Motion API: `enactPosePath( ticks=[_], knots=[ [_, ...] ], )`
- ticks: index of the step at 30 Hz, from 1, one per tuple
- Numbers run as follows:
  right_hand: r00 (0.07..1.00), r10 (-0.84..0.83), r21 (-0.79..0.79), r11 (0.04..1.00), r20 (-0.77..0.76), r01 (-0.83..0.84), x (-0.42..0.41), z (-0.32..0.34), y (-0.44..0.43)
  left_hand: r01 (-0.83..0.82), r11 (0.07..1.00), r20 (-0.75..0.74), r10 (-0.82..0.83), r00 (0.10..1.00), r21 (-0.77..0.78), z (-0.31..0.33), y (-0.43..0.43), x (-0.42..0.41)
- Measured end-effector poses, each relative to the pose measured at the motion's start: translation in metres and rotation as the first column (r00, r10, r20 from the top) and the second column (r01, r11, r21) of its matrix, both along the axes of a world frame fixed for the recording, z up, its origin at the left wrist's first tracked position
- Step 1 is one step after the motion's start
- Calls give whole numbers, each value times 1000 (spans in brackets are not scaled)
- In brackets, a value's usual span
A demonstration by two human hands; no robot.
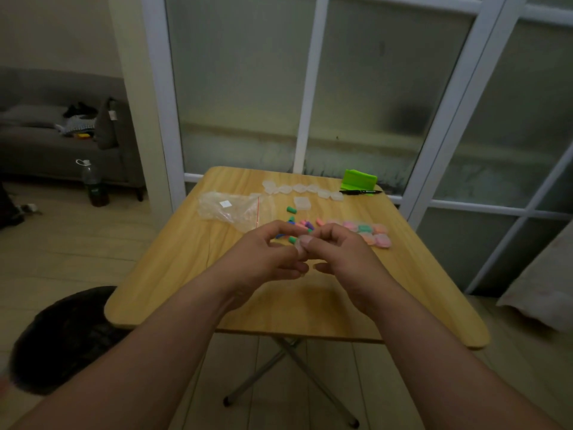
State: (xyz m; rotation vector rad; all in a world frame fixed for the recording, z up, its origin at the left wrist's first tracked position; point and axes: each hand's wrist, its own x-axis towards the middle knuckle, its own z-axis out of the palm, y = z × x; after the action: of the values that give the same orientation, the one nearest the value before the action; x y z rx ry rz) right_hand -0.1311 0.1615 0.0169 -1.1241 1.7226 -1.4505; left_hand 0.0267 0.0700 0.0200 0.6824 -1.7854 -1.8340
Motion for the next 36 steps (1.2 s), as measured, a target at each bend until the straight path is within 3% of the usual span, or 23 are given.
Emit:
enactPosePath(
  ticks=[19, 36],
  knots=[
    [987, -78, -22, 997, -138, 76, -2, -3, -4, -35, 999, 16, 35, 999, 34, 0, 5, -8],
    [991, -85, -38, 996, -107, 81, -14, -13, -1, -54, 993, 10, 53, 999, 101, -3, 14, -24]
  ],
)
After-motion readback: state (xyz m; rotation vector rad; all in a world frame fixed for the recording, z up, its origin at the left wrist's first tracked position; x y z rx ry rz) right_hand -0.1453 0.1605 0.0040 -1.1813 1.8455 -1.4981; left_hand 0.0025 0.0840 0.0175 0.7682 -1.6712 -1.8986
